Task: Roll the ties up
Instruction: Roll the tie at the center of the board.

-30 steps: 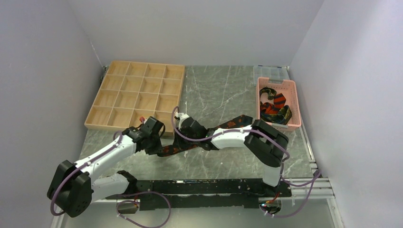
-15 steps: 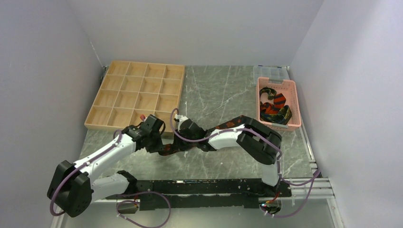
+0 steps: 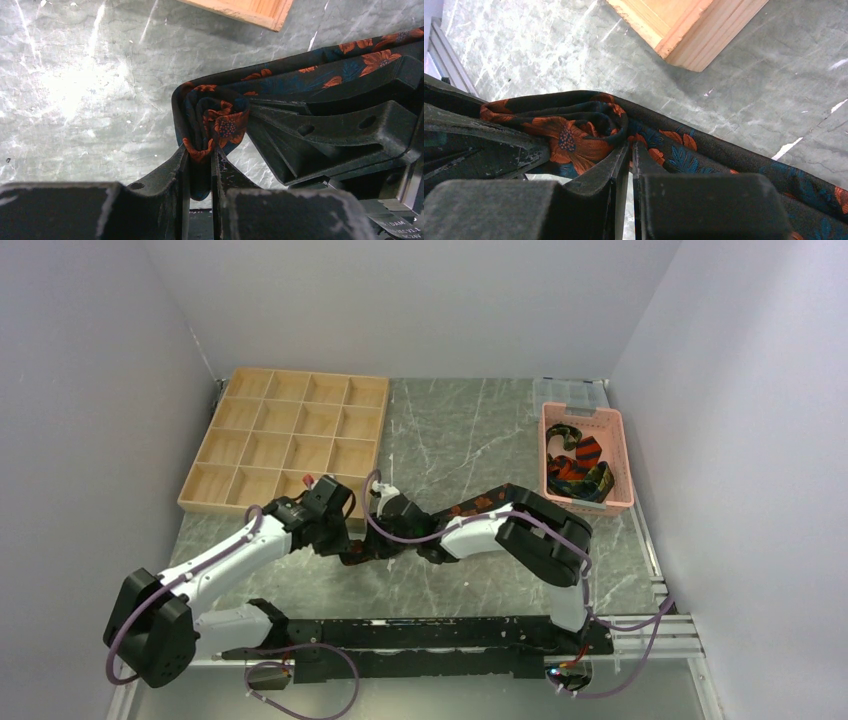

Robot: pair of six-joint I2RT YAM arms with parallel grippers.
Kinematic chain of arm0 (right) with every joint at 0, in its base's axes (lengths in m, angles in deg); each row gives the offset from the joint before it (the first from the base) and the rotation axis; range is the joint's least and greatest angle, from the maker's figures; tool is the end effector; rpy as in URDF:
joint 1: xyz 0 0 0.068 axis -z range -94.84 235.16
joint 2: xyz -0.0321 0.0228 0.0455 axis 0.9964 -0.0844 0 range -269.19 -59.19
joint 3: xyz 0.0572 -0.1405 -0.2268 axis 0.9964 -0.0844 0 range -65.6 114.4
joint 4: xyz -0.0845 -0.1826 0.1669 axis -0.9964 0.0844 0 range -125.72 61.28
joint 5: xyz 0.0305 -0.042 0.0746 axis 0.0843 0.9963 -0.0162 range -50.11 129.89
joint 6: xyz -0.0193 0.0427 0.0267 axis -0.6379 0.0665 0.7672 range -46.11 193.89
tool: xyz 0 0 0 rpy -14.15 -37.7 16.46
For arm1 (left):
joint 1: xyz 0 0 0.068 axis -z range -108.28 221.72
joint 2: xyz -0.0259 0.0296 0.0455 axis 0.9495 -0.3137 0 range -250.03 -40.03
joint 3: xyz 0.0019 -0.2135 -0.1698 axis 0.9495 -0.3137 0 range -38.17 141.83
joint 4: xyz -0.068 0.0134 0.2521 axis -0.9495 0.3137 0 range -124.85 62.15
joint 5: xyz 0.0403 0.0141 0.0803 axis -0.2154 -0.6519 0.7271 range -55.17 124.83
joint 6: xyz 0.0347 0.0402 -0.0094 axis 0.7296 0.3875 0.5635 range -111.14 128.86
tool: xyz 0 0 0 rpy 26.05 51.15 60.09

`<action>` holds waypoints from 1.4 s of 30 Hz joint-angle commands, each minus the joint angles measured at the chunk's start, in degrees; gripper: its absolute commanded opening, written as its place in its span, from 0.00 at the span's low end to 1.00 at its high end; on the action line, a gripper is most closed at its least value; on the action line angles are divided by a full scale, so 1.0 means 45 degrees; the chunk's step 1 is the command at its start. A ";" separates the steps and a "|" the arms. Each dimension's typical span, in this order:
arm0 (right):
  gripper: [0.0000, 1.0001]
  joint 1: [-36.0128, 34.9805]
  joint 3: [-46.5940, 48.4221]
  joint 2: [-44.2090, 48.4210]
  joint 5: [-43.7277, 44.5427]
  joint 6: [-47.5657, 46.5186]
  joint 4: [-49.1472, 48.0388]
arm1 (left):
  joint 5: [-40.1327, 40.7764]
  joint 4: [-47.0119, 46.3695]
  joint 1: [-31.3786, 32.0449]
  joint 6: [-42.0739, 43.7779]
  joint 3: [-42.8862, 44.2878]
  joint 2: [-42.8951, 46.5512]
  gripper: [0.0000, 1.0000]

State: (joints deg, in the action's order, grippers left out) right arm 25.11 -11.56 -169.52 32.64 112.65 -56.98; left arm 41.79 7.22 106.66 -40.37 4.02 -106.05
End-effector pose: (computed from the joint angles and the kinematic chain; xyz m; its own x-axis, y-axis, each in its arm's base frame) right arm 0.1895 0.3376 0.1279 -0.7939 -0.1337 -0.5932 -0.5310 0.6279 0.5691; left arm 0.1711 -0.1143 0.2107 -0.8885 -0.2963 -0.3505 -0.2219 0.9458 -0.2371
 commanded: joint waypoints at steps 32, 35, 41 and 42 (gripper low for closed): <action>0.16 0.0043 -0.2521 0.3257 0.2404 -0.0169 -0.0726 | 0.1315 -0.0828 0.0986 -0.0689 0.0707 -0.1670 0.03; 0.16 0.0041 -0.2436 0.3380 0.1763 -0.0196 -0.1109 | 0.1256 -0.0834 0.0986 -0.0632 0.0906 -0.1809 0.03; 0.16 0.0043 -0.1989 0.3050 0.0346 -0.0235 -0.1503 | 0.1236 -0.0835 0.1005 -0.0610 0.1034 -0.1849 0.03; 0.16 0.0029 -0.1894 0.2866 0.0222 -0.0250 -0.1497 | 0.1218 -0.0857 0.1005 -0.0620 0.1024 -0.1852 0.03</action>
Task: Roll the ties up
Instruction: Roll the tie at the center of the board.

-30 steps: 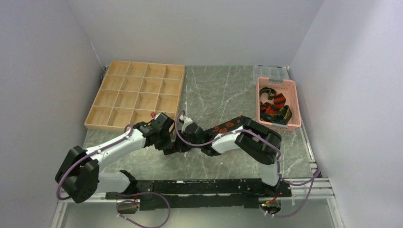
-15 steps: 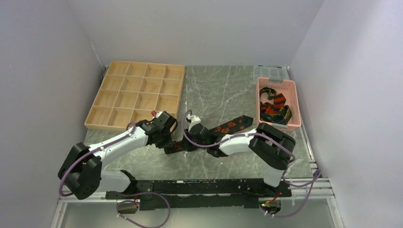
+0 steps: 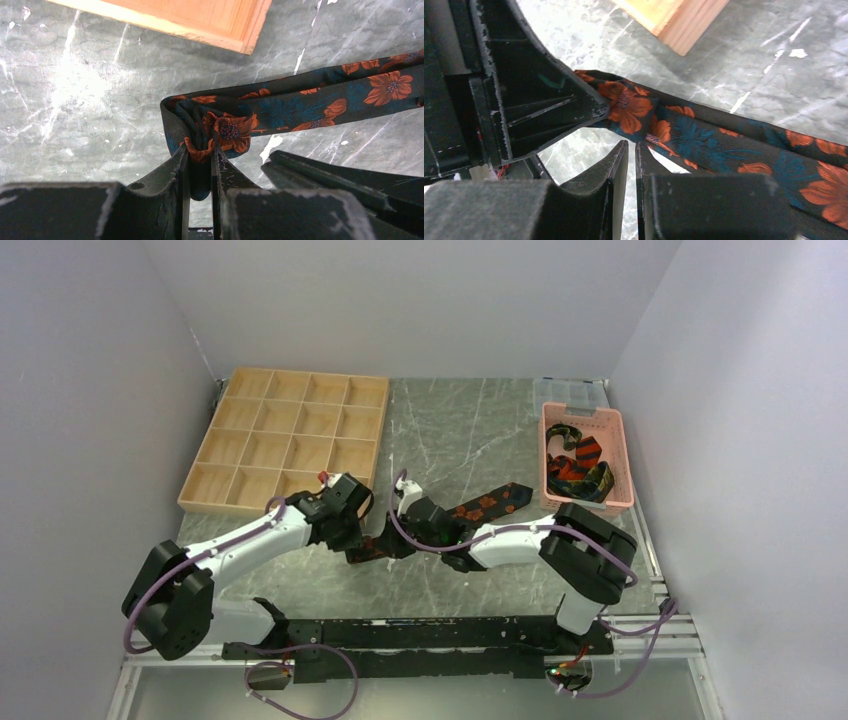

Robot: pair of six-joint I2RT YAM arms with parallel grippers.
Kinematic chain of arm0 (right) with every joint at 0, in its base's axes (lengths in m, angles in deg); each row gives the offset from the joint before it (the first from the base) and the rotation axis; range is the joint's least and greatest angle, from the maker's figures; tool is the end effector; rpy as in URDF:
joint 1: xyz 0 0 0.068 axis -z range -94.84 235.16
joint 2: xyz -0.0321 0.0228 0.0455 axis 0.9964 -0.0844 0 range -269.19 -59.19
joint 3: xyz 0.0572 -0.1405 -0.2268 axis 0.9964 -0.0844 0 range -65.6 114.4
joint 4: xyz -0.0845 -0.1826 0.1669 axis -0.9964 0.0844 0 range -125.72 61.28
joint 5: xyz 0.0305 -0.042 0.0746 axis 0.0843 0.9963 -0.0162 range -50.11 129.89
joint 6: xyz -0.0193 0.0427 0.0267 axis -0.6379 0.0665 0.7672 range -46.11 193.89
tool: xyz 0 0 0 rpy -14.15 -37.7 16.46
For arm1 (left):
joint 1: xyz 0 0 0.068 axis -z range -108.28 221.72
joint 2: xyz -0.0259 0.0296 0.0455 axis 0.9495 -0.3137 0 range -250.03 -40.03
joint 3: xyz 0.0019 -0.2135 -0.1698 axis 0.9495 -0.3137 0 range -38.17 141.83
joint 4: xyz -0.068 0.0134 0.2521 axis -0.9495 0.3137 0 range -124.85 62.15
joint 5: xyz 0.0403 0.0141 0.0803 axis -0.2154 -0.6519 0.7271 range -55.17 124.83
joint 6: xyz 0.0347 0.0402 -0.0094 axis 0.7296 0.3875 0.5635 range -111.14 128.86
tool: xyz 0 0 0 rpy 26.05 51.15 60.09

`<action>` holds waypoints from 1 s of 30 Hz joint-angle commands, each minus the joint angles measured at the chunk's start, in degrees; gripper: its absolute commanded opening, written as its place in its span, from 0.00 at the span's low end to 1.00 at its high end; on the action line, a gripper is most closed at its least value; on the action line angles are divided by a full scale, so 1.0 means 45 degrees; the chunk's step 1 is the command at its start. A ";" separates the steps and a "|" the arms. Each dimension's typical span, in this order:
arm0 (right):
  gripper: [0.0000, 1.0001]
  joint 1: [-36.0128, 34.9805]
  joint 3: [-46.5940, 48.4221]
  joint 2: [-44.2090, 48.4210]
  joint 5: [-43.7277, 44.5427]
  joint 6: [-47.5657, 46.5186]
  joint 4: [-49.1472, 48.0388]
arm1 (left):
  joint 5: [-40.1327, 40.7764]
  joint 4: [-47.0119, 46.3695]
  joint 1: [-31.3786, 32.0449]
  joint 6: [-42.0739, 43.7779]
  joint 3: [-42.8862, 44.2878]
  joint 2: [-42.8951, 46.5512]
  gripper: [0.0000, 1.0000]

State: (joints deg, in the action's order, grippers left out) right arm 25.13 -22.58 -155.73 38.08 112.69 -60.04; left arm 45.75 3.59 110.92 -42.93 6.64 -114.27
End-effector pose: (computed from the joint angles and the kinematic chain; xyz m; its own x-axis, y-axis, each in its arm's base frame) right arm 0.1688 0.2947 0.1611 -0.7411 -0.0314 -0.6707 -0.5327 0.6355 0.5589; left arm 0.1842 -0.1415 0.1984 -0.8882 -0.2712 -0.3709 -0.2143 0.9586 -0.1875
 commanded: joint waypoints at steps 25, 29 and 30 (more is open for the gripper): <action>0.16 0.0227 -0.1056 0.0969 0.0340 0.0028 -0.1940 | 0.0005 -0.0157 0.0195 0.0115 0.1032 -0.0527 0.03; 0.16 0.0332 -0.0601 0.1112 0.0620 -0.0048 -0.1560 | 0.0002 -0.0166 0.0203 0.0127 0.1051 -0.0573 0.03; 0.16 0.0383 -0.0446 0.0960 0.0496 -0.0013 -0.1551 | -0.0001 -0.0190 0.0211 0.0137 0.1038 -0.0590 0.03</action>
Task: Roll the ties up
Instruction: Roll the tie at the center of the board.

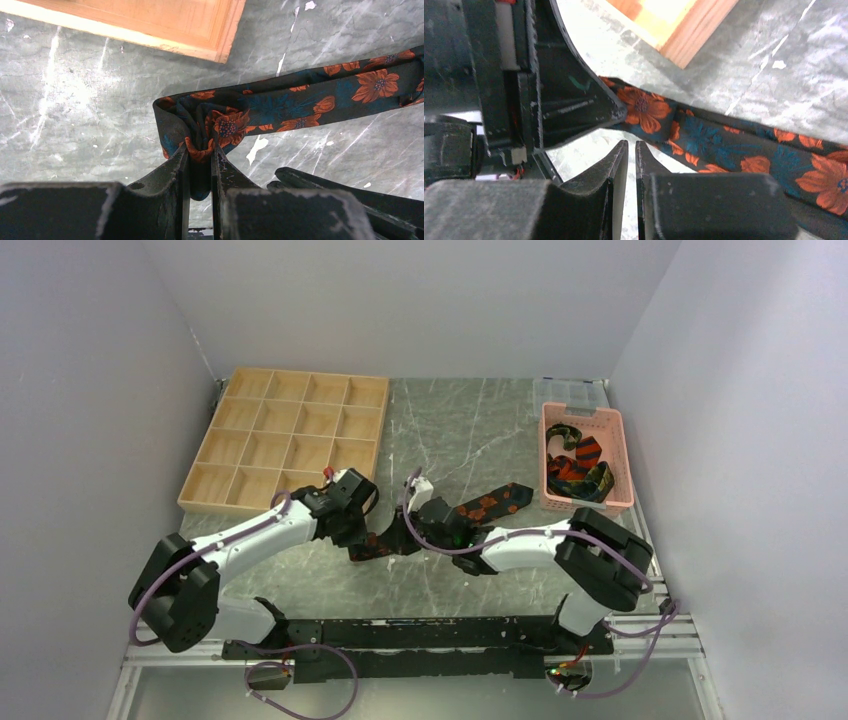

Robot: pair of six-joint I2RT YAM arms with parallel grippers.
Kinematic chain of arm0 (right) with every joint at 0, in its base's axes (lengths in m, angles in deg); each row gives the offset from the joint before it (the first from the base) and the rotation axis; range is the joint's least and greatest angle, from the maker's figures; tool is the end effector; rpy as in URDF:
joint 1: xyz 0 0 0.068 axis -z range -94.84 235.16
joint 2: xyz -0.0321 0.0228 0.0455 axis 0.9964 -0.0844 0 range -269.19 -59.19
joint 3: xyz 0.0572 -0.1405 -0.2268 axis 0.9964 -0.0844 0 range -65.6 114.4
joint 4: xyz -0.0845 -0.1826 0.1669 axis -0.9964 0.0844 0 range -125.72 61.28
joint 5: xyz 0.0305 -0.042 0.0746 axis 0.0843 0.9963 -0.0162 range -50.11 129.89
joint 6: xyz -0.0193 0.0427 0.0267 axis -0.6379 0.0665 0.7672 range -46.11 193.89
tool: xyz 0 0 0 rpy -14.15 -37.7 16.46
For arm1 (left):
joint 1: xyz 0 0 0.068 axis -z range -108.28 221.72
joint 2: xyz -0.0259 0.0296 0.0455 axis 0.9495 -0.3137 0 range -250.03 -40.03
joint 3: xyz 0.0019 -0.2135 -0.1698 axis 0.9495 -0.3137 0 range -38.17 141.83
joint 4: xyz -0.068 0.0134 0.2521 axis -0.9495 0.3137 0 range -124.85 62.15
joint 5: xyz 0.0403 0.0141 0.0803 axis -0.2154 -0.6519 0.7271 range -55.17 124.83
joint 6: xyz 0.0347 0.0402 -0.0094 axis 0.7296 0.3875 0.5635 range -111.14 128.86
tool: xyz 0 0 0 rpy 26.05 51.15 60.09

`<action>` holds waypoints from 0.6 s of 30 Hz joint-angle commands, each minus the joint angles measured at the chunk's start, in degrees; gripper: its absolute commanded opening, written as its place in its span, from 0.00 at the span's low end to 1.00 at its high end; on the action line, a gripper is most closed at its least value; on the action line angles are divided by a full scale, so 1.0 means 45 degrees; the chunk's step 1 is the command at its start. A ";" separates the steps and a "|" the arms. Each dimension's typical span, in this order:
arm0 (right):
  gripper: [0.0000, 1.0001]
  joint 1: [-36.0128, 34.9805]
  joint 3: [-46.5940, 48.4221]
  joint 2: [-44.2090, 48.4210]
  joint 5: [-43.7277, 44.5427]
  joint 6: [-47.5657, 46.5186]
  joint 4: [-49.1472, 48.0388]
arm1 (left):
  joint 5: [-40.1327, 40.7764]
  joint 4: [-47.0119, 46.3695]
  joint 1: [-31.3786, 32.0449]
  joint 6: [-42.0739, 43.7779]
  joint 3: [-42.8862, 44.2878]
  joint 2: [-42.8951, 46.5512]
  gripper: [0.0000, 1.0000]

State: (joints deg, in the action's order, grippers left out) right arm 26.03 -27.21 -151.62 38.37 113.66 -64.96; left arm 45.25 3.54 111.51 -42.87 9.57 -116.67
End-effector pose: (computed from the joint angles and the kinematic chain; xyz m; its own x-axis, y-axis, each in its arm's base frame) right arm 0.1651 0.2777 0.1683 -0.7222 0.0383 -0.6906 -0.5312 0.6088 0.5892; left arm 0.1921 -0.1516 0.2038 -0.8910 -0.2627 -0.3701 -0.1998 0.9592 -0.1998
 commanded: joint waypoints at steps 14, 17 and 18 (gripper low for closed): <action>0.16 0.0362 0.1700 -0.2499 -0.1120 0.0694 -0.0575 | 0.0078 -0.0133 0.0218 -0.0037 0.0267 0.0490 0.03; 0.16 0.0370 0.1631 -0.2827 -0.1468 0.0985 -0.0985 | -0.0042 -0.0277 0.0257 -0.0048 0.0340 0.0667 0.03; 0.16 0.0368 0.1630 -0.2937 -0.1609 0.1065 -0.1101 | -0.0116 -0.0361 0.0274 -0.0039 0.0373 0.0696 0.03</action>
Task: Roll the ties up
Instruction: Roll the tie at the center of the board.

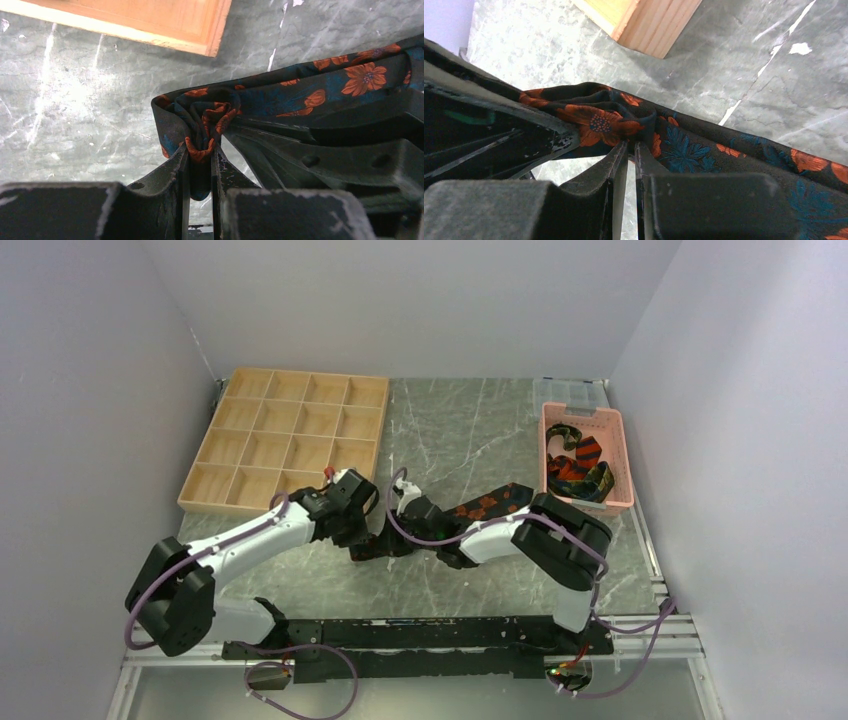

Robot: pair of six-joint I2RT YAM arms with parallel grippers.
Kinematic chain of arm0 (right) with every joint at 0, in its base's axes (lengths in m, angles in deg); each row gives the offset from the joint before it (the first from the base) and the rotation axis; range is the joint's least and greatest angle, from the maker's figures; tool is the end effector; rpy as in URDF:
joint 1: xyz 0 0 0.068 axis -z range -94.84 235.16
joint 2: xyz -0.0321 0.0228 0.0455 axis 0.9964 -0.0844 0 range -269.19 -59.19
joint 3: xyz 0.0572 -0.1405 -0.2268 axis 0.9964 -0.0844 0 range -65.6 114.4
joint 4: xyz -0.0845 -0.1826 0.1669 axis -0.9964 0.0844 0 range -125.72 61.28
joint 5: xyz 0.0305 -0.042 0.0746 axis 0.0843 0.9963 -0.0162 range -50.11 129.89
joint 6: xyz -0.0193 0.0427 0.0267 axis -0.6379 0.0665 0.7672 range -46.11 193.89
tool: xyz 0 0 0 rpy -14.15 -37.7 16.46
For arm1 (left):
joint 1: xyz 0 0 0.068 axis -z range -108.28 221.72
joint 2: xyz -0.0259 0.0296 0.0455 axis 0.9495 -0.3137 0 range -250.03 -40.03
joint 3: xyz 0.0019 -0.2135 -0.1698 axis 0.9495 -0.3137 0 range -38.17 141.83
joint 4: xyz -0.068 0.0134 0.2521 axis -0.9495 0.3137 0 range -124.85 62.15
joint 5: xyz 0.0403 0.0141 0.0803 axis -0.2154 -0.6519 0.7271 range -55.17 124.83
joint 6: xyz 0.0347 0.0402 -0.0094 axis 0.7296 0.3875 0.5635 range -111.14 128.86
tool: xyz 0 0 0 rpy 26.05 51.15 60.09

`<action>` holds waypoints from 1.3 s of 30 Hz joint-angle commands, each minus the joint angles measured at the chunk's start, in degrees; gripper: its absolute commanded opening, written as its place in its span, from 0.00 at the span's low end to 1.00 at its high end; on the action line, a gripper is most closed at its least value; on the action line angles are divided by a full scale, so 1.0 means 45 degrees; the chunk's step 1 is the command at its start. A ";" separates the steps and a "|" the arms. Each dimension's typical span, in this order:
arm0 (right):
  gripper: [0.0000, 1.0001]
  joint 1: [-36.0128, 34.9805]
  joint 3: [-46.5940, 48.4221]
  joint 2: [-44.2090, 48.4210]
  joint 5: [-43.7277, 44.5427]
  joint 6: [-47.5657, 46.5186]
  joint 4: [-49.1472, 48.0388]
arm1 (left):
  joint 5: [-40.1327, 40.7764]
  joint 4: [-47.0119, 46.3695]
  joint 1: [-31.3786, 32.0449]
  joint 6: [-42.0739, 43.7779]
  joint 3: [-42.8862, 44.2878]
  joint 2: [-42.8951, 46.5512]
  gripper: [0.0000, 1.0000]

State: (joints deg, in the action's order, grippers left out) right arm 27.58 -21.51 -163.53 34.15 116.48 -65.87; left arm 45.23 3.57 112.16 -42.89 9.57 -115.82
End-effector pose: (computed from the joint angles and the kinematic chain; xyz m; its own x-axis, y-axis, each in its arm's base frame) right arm 0.1867 0.3004 0.1316 -0.7977 0.0000 -0.6030 -0.4705 0.6256 0.6224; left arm 0.1892 -0.1528 0.2071 -0.8899 -0.2564 -0.3772 -0.1869 0.9594 -0.2111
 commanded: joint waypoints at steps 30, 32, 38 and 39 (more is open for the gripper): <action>0.19 0.0797 -0.1921 -0.0015 -0.1161 0.1167 -0.3375 | -0.0073 -0.2098 0.0738 -0.0020 0.1220 -0.2415 0.03; 0.20 0.0800 -0.2165 0.0338 -0.0918 0.1115 -0.3288 | -0.0110 -0.2155 0.0738 0.0004 0.1306 -0.2679 0.03; 0.20 0.0800 -0.2819 0.1676 0.0014 0.0768 -0.2199 | -0.0290 -0.2217 0.0795 0.0144 0.1734 -0.3388 0.03; 0.20 0.0789 -0.2984 0.2138 0.0343 0.0690 -0.1885 | -0.0285 -0.2121 0.0826 0.0204 0.1875 -0.3502 0.03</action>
State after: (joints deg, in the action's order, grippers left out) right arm 31.45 -33.16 -160.10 30.72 121.85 -77.22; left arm 44.29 -5.05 115.36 -42.87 15.06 -129.77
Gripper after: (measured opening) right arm 0.204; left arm 0.202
